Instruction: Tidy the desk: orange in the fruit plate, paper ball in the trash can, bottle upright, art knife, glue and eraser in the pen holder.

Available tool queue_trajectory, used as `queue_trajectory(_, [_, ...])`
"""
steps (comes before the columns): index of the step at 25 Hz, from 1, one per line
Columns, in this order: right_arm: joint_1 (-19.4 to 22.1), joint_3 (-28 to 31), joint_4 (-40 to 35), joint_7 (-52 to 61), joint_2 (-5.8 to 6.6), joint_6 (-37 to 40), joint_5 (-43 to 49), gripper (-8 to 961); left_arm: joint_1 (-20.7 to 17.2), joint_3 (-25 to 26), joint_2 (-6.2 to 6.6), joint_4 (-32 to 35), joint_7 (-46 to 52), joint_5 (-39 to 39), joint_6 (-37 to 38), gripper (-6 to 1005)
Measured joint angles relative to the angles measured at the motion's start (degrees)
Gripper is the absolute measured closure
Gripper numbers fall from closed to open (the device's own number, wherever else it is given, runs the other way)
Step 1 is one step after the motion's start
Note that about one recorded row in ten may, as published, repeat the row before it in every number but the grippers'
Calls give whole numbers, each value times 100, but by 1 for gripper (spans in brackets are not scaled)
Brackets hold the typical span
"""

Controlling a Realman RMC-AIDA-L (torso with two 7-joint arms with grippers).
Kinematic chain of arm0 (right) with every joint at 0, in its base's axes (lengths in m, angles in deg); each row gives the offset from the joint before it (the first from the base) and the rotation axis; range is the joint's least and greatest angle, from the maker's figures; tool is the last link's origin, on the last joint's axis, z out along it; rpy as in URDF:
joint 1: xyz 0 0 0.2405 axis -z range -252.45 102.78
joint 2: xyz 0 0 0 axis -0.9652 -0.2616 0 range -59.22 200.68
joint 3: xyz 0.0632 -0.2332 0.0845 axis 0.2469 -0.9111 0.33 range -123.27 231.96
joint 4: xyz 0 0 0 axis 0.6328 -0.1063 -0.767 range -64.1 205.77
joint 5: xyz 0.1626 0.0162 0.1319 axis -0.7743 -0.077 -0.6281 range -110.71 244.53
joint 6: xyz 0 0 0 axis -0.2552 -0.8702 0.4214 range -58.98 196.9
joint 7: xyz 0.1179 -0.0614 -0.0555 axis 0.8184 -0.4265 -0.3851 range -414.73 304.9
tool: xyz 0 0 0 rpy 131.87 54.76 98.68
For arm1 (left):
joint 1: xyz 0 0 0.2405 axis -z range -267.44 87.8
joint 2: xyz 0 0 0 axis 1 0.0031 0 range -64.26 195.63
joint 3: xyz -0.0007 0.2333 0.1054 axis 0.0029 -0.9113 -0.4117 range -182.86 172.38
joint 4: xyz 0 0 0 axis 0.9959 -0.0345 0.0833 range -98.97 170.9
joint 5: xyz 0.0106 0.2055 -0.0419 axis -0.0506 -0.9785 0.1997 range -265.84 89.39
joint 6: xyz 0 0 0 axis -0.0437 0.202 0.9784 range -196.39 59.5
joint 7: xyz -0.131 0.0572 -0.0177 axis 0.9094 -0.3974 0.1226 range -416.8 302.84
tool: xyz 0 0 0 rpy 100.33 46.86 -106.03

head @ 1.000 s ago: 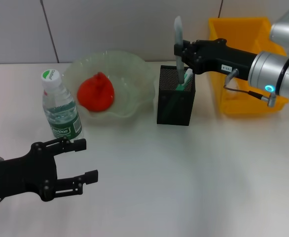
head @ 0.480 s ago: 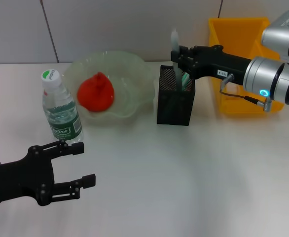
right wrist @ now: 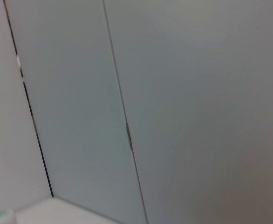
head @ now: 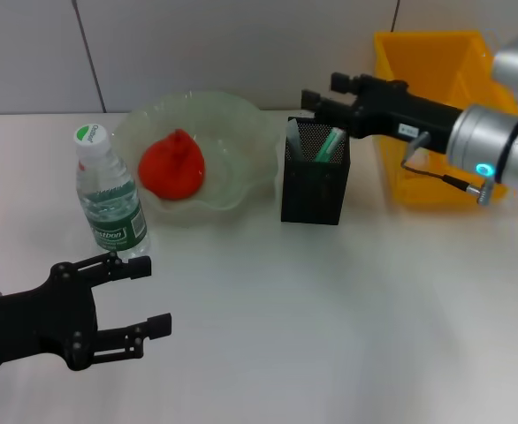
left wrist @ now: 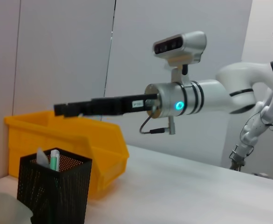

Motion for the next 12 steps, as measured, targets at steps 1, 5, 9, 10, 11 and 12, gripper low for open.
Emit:
queue_trajectory(1, [252,6,182,132,-1,519,-282,350,7,2,-1,-5,-3,19,17,184])
queue_trajectory(5, [685,-22,611,725,12,1369,-484,231,99,3,-12,-182,-4,154,96,184])
queue_trajectory(9, [1287,-30,1117,1384,51,2610,-487,198,301,-7,-7,-401,88,201,174,184])
queue_trajectory(10, [1428,-45,1237,1495,62,2956,-436,196,339,-25,-9,-408,116,202,196,184])
queue_trajectory(11, [1618,-87,1410,1677,100,3487,-235,195,412,-65,-12,-410,227,205,223,184])
queue_trajectory(12, [1689,-109,1457,1742,139,3730,-71,194,473,-104,-12,-418,331,206,237,184])
